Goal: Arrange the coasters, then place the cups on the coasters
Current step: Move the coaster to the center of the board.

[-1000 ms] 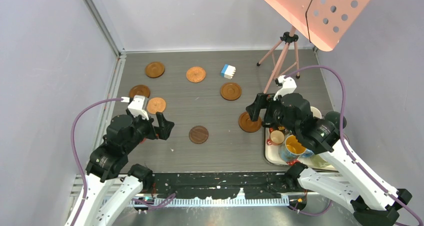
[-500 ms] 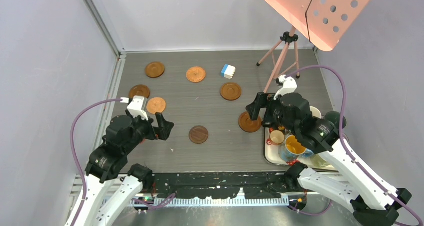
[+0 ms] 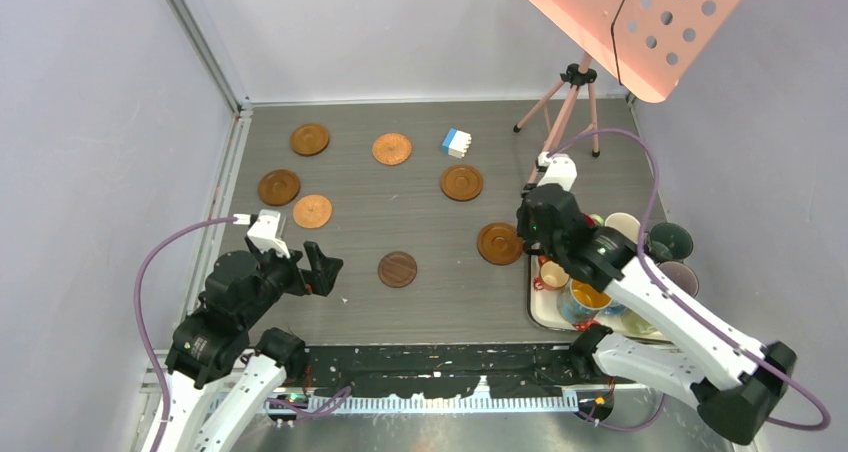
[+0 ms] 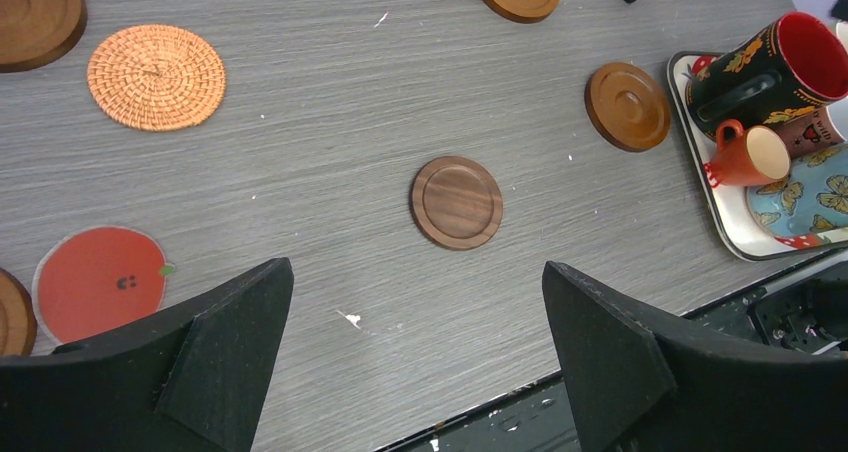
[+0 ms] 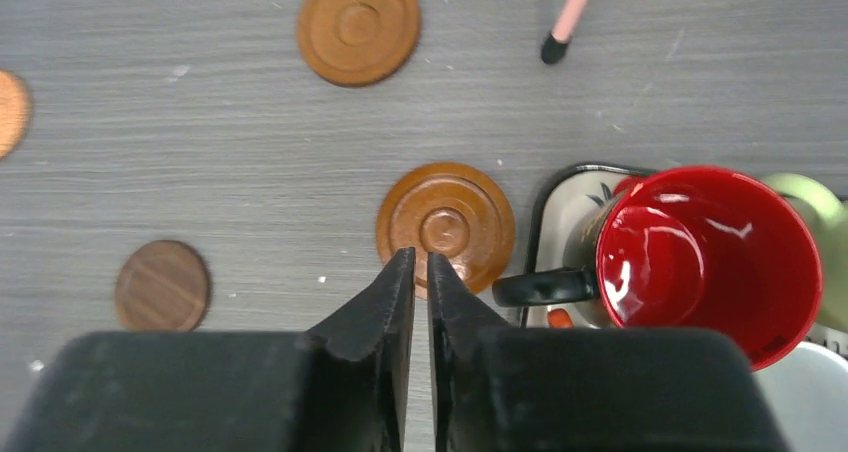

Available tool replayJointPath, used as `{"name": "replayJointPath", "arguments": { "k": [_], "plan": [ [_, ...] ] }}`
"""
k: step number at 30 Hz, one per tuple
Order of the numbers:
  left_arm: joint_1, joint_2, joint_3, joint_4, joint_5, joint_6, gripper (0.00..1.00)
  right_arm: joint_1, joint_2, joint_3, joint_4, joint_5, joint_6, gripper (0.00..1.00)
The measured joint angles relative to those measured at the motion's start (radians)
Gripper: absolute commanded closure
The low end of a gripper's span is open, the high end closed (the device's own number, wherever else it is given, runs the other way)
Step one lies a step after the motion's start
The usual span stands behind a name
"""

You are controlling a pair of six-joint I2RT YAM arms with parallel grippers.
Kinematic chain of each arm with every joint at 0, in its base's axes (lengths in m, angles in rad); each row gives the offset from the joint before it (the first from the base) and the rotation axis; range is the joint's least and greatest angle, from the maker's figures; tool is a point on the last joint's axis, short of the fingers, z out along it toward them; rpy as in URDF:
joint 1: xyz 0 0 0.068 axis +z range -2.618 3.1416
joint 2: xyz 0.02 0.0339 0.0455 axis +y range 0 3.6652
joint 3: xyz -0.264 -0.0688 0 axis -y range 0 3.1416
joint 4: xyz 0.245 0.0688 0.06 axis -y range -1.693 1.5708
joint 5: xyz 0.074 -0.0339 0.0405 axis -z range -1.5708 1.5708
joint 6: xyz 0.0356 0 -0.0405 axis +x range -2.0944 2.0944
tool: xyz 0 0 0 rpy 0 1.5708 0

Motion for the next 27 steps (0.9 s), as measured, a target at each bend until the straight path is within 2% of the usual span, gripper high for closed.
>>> {"name": "replayJointPath", "arguments": {
  "k": [9, 20, 27],
  "plan": [
    [0.000, -0.005, -0.003, -0.005, -0.002, 0.000, 0.00, 0.000, 0.277, -0.052, 0.051, 0.095, -0.009, 0.95],
    [0.000, -0.006, -0.003, -0.005, -0.002, 0.000, 0.01, -0.006, 0.535, -0.081, 0.196, 0.018, -0.024, 0.95],
    [0.000, -0.006, -0.003, -0.005, -0.002, 0.000, 0.00, -0.021, 0.624, -0.081, 0.235, -0.024, -0.012, 0.95]
  ]
}}
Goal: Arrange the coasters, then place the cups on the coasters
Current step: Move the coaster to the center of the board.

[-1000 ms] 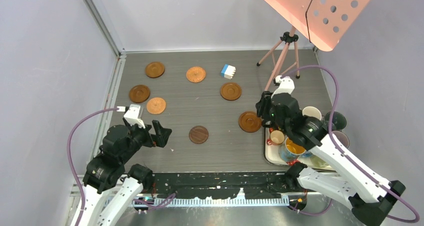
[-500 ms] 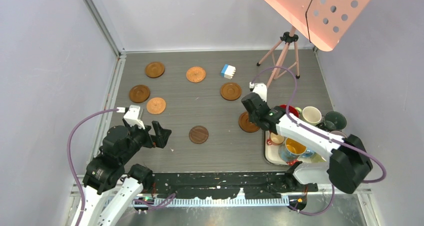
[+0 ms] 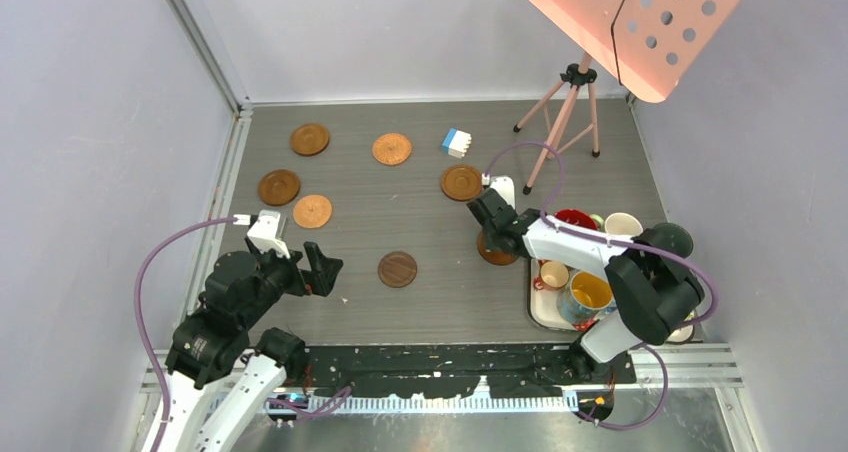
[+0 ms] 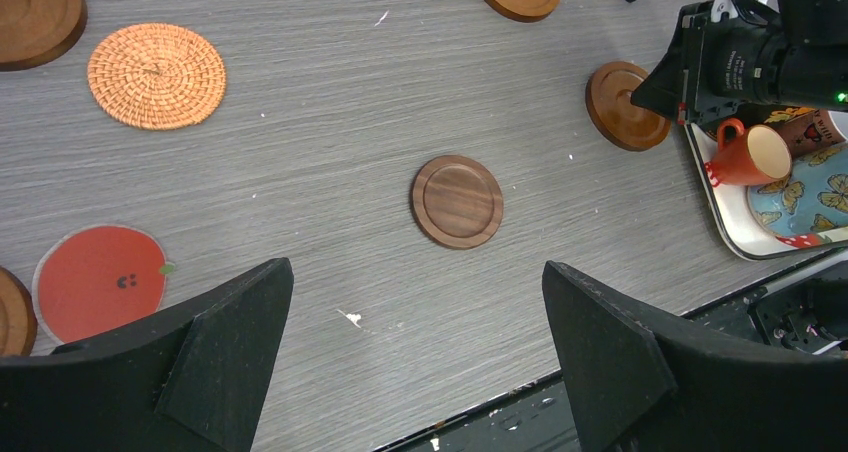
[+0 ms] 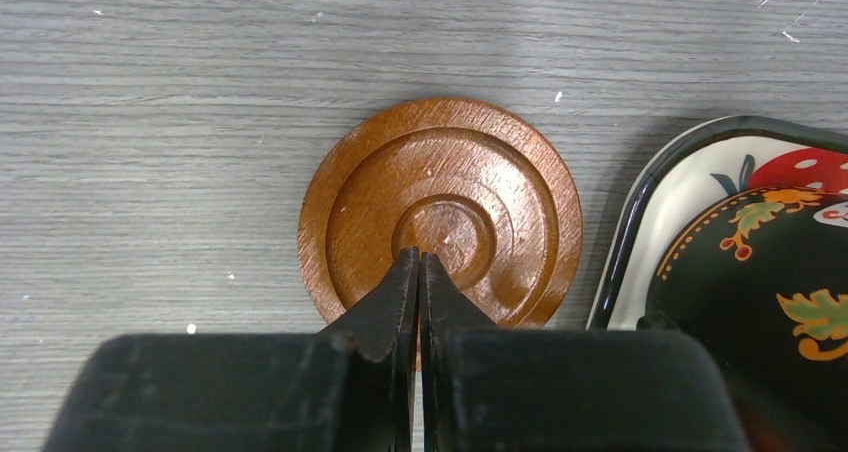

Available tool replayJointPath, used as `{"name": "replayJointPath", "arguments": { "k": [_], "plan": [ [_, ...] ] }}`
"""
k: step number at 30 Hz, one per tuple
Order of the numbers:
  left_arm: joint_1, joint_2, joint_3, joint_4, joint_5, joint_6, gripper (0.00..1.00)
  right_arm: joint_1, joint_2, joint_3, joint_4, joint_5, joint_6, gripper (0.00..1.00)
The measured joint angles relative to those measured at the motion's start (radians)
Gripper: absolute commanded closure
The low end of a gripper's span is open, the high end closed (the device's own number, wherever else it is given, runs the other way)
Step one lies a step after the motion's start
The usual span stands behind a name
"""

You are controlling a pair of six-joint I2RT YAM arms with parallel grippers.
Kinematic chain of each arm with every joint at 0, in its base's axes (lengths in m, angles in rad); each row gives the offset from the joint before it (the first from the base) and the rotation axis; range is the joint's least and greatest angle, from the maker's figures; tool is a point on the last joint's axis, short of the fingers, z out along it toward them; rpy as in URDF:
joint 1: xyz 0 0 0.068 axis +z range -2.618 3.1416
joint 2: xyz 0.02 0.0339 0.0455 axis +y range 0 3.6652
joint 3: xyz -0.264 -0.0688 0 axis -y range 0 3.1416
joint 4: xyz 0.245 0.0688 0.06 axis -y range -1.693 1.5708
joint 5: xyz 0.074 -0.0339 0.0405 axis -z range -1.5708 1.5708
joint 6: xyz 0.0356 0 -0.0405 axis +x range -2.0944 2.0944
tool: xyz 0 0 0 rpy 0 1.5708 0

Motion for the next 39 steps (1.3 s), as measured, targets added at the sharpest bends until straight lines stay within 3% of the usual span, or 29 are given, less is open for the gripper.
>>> {"name": "replayJointPath", "arguments": {
  "k": [13, 23, 39],
  "plan": [
    [0.000, 0.000, 0.000, -0.001, -0.001, 0.000, 0.00, -0.018, 0.073, -0.003, 0.031, -0.005, 0.026, 0.95],
    [0.000, -0.002, 0.000, -0.003, -0.024, 0.000, 0.00, -0.012, 0.064, -0.007, 0.057, -0.120, -0.001, 0.95],
    [0.000, -0.001, 0.000, -0.009, -0.037, 0.000, 0.01, 0.189, -0.002, -0.082, 0.094, -0.253, 0.124, 0.95]
  ]
}}
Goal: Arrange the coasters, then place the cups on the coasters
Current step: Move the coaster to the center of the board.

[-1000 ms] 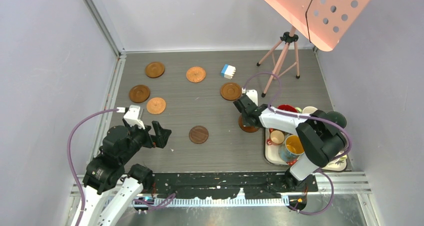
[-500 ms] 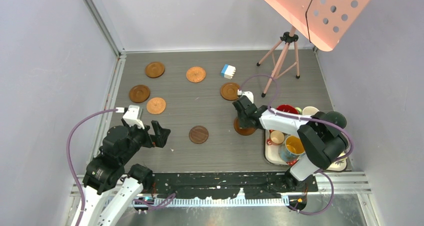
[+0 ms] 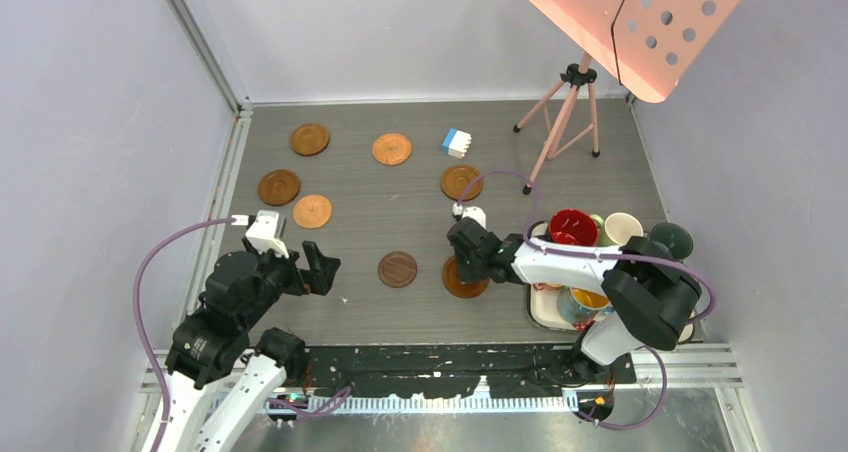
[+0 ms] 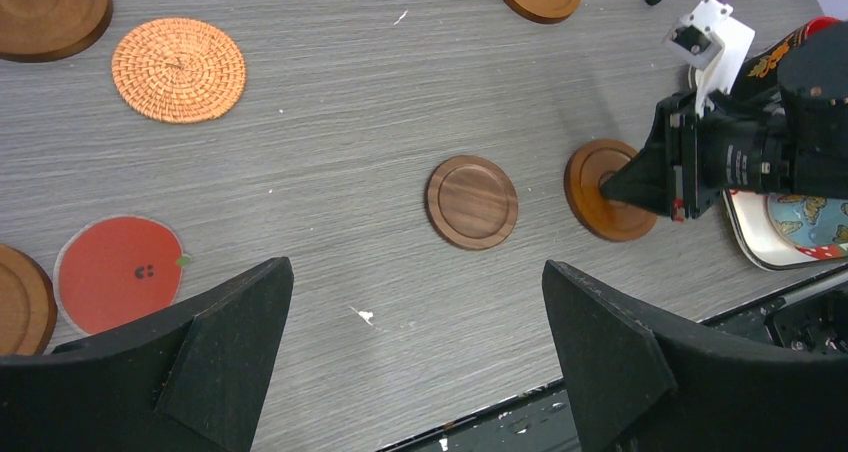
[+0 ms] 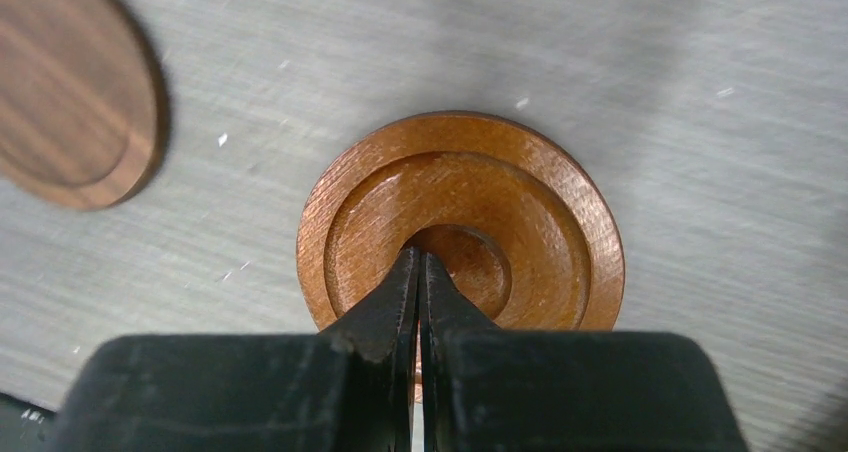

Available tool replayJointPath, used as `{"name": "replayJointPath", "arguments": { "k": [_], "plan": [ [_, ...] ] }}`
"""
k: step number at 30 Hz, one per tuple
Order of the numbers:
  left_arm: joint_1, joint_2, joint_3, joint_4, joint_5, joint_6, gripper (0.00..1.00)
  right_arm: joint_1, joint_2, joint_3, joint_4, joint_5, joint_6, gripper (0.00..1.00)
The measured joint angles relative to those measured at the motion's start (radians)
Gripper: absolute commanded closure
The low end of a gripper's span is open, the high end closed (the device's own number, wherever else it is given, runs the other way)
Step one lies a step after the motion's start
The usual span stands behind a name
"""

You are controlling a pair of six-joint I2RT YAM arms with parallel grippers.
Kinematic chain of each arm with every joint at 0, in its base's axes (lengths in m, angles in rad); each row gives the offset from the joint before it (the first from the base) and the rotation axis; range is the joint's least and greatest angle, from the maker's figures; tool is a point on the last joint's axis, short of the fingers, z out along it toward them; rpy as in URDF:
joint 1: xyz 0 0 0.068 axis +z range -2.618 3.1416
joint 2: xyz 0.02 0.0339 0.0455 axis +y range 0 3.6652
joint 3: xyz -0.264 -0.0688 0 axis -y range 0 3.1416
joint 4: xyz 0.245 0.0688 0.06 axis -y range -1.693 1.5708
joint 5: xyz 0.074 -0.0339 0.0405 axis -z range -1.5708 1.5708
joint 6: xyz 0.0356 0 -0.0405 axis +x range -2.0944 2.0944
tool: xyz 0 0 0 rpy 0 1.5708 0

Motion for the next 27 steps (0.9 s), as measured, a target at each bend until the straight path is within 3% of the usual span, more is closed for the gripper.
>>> {"name": "replayJointPath", "arguments": {
  "k": [8, 19, 27],
  "plan": [
    [0.000, 0.000, 0.000, -0.002, 0.000, 0.000, 0.00, 0.114, -0.024, -0.027, 0.015, -0.019, 0.085, 0.95],
    [0.000, 0.005, 0.000, -0.003, -0.008, 0.000, 0.00, 0.119, -0.074, 0.006, -0.029, -0.051, 0.105, 0.95],
    [0.000, 0.004, 0.000, -0.005, -0.016, 0.000, 0.00, 0.119, -0.056, 0.126, 0.056, -0.074, 0.103, 0.95]
  ]
}}
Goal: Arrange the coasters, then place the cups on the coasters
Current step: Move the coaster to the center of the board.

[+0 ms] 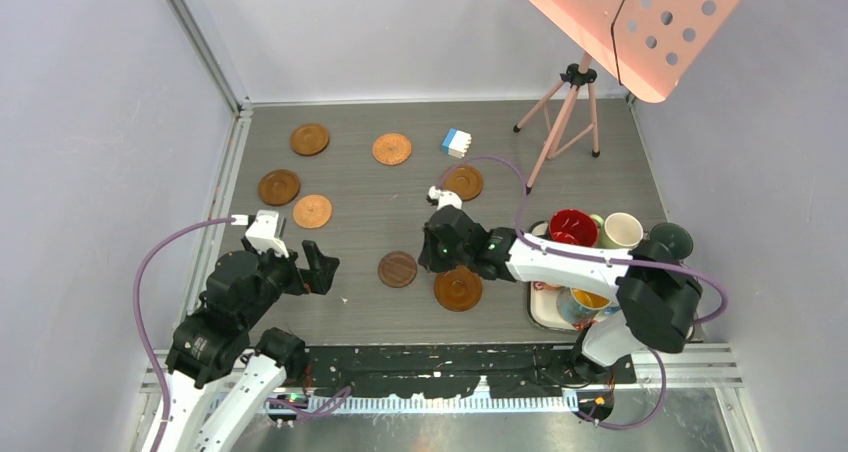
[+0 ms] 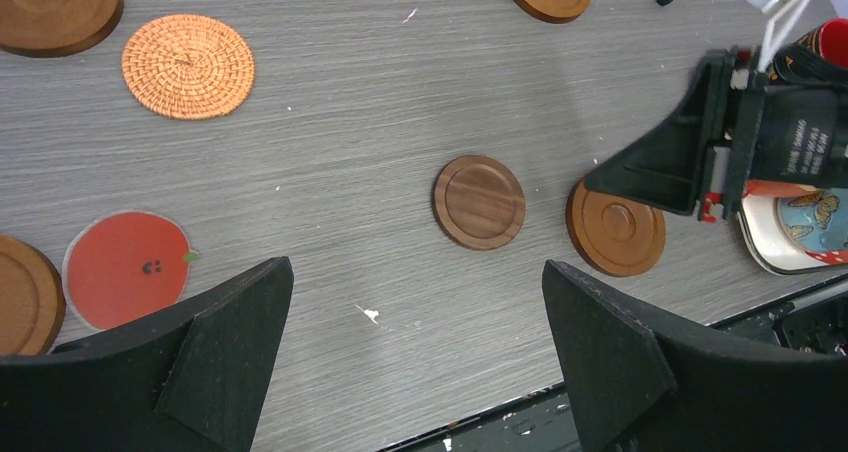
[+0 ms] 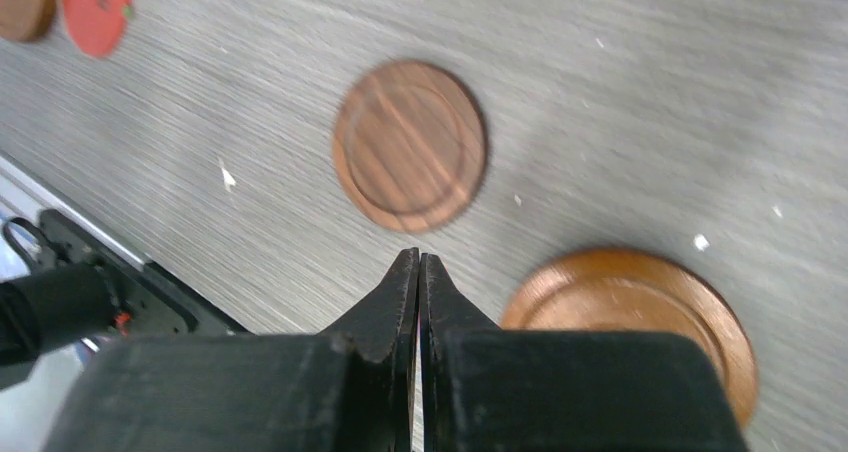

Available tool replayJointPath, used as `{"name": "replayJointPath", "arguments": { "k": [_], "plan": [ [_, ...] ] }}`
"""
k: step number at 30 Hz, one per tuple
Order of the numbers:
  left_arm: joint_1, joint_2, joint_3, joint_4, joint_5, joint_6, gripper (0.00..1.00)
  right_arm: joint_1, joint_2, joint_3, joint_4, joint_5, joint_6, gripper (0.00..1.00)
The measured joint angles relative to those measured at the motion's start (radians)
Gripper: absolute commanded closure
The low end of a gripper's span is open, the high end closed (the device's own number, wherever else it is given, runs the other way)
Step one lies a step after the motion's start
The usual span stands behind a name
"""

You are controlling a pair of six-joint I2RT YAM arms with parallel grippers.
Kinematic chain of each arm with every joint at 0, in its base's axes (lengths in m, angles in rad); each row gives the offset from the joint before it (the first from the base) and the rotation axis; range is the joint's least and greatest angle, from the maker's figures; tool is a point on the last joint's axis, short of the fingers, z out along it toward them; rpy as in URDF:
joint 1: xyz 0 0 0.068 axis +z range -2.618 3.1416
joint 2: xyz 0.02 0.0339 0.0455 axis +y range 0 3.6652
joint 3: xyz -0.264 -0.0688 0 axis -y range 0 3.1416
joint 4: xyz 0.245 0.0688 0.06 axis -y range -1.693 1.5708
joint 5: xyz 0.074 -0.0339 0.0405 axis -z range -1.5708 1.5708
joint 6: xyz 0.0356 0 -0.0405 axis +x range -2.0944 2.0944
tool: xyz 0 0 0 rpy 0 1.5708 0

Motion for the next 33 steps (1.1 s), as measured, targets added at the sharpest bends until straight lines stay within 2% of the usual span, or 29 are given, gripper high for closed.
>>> {"name": "replayJointPath", "arguments": {
  "k": [9, 17, 33],
  "plan": [
    [0.000, 0.000, 0.000, -0.001, 0.000, 0.000, 0.00, 0.001, 0.201, 0.130, 0.114, -0.031, 0.000, 0.95],
    [0.000, -0.001, 0.000, -0.001, 0.000, 0.000, 0.00, 0.001, 0.325, 0.188, 0.126, -0.026, -0.005, 0.95],
    [0.000, -0.004, 0.000, -0.001, 0.000, 0.000, 0.01, -0.008, 0.383, 0.193, 0.108, 0.067, -0.033, 0.95]
  ]
}}
